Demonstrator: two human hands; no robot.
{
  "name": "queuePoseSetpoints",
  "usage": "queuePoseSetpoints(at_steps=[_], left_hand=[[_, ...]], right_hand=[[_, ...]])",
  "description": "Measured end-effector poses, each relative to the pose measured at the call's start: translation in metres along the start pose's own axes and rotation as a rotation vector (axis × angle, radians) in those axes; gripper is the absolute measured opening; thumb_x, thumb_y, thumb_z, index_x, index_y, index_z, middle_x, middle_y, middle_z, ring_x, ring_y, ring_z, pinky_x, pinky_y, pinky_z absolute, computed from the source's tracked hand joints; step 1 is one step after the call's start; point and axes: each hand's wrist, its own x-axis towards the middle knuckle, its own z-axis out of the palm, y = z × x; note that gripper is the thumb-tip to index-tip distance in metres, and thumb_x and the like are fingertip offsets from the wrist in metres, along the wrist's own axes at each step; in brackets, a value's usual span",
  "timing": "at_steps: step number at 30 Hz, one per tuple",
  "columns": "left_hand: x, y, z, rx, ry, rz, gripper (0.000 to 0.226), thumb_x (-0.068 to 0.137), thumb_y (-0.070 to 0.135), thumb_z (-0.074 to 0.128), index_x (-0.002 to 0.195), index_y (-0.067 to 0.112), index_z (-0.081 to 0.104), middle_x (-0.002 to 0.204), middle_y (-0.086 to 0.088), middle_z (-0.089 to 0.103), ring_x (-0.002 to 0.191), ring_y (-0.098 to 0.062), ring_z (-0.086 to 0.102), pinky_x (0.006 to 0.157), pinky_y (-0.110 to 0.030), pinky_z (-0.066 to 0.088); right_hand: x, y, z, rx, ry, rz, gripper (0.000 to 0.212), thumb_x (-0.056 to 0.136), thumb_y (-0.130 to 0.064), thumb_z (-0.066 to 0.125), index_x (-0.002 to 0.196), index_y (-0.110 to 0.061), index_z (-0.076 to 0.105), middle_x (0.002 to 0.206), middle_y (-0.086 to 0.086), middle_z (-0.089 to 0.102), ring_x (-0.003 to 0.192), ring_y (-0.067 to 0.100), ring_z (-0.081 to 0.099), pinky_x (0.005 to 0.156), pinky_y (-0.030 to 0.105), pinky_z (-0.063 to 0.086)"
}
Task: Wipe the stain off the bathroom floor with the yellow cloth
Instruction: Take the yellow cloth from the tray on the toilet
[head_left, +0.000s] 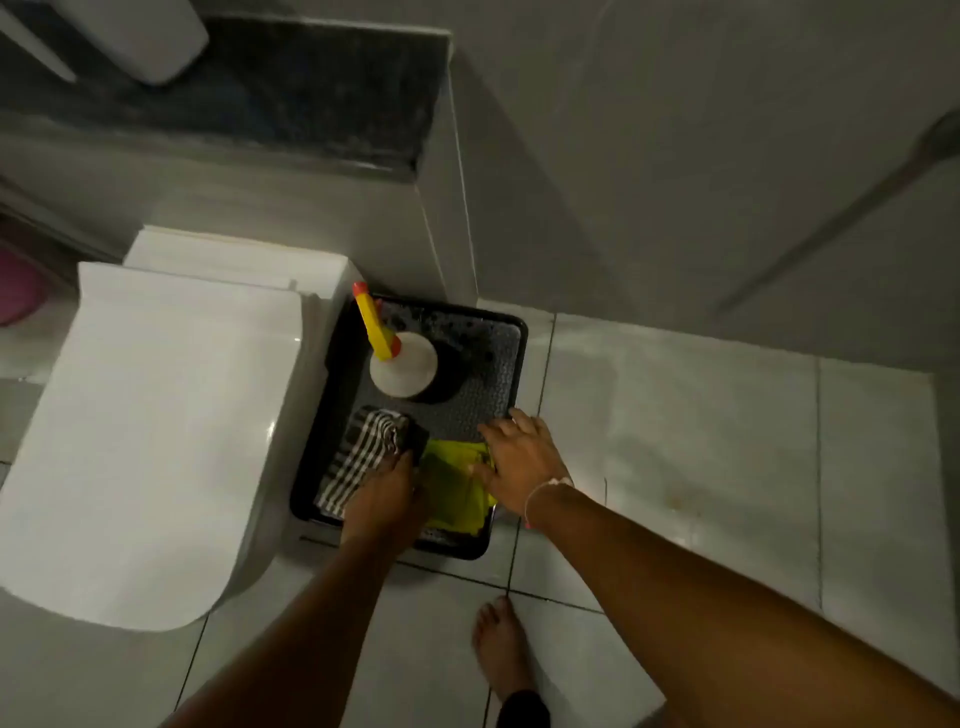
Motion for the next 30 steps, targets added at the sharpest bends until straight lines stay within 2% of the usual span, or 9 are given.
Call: queuePoseSetpoints(at_steps=[2,6,11,15,19,22,25,28,30], left_hand=[[0.011,-0.002,0.013,-0.018,-0.010,-0.030,0.056,0.089,0.029,0.047,0.143,0.018,0.038,0.139,-0.013,0.052,0.120,-0.036,0.052,0.093,-0.044,0.047],[0.014,-0.003,0.035,-0.022,0.050,-0.063,0.034,0.091,0.030,0.045,0.120,0.015,0.052,0.118,-0.016,0.057,0.104,-0.039,0.057,0.084,-0.048,0.052],[0.015,0.002,0.044,-0.121,0.156,-0.100,0.032,0.090,0.032,0.051,0.113,0.011,0.057,0.110,-0.016,0.063,0.102,-0.039,0.057,0.081,-0.046,0.051],[0.019,0.001,0.047,-0.231,0.103,-0.219,0.031,0.088,0.033,0.057,0.106,0.008,0.060,0.106,-0.018,0.067,0.101,-0.039,0.060,0.076,-0.038,0.044],[0.019,0.001,0.040,-0.269,0.084,-0.240,0.030,0.086,0.032,0.060,0.102,0.007,0.061,0.101,-0.018,0.068,0.098,-0.038,0.061,0.075,-0.037,0.046],[0.008,0.010,0.027,-0.328,0.129,-0.207,0.028,0.086,0.029,0.060,0.106,0.010,0.062,0.099,-0.015,0.069,0.094,-0.037,0.062,0.076,-0.040,0.049],[-0.004,0.028,0.008,-0.378,0.191,-0.155,0.027,0.087,0.029,0.061,0.108,0.012,0.061,0.098,-0.012,0.070,0.092,-0.034,0.063,0.073,-0.037,0.047],[-0.011,0.059,-0.010,-0.448,0.226,-0.051,0.031,0.087,0.027,0.063,0.113,0.012,0.062,0.098,-0.009,0.070,0.090,-0.029,0.064,0.071,-0.032,0.044],[-0.015,0.084,-0.015,-0.519,0.200,0.016,0.033,0.087,0.029,0.064,0.116,0.013,0.062,0.096,-0.003,0.069,0.084,-0.019,0.062,0.070,-0.028,0.045]], right_hand=[[0.013,-0.001,0.015,-0.061,0.031,-0.037,0.065,0.088,-0.054,0.052,0.137,-0.012,0.044,0.141,0.010,0.050,0.135,0.032,0.033,0.115,0.047,0.023],[0.021,-0.006,0.036,-0.174,0.113,-0.090,0.057,0.083,-0.056,0.058,0.123,-0.015,0.059,0.122,0.007,0.060,0.116,0.029,0.044,0.099,0.043,0.036],[0.030,-0.008,0.040,-0.194,0.152,-0.059,0.050,0.079,-0.055,0.064,0.110,-0.016,0.065,0.114,0.007,0.064,0.110,0.028,0.046,0.091,0.042,0.037],[0.031,-0.010,0.040,-0.149,0.137,-0.033,0.045,0.080,-0.051,0.065,0.111,-0.018,0.066,0.116,0.007,0.064,0.112,0.028,0.045,0.092,0.041,0.036],[0.024,-0.010,0.038,-0.014,0.157,0.022,0.039,0.081,-0.048,0.064,0.108,-0.021,0.066,0.115,0.004,0.064,0.111,0.026,0.043,0.093,0.040,0.033],[0.016,-0.009,0.026,0.091,0.189,0.061,0.039,0.081,-0.049,0.064,0.110,-0.024,0.066,0.114,0.003,0.063,0.112,0.026,0.043,0.094,0.041,0.032],[0.005,-0.003,0.000,0.228,0.247,0.085,0.038,0.079,-0.050,0.067,0.109,-0.027,0.065,0.111,0.001,0.066,0.112,0.026,0.046,0.091,0.040,0.034],[-0.014,0.019,-0.036,0.496,0.258,0.132,0.034,0.076,-0.044,0.073,0.104,-0.028,0.064,0.100,0.004,0.070,0.104,0.027,0.056,0.089,0.041,0.043],[-0.031,0.042,-0.058,0.681,0.238,0.196,0.030,0.075,-0.040,0.077,0.098,-0.028,0.064,0.092,0.002,0.072,0.092,0.024,0.063,0.081,0.038,0.052]])
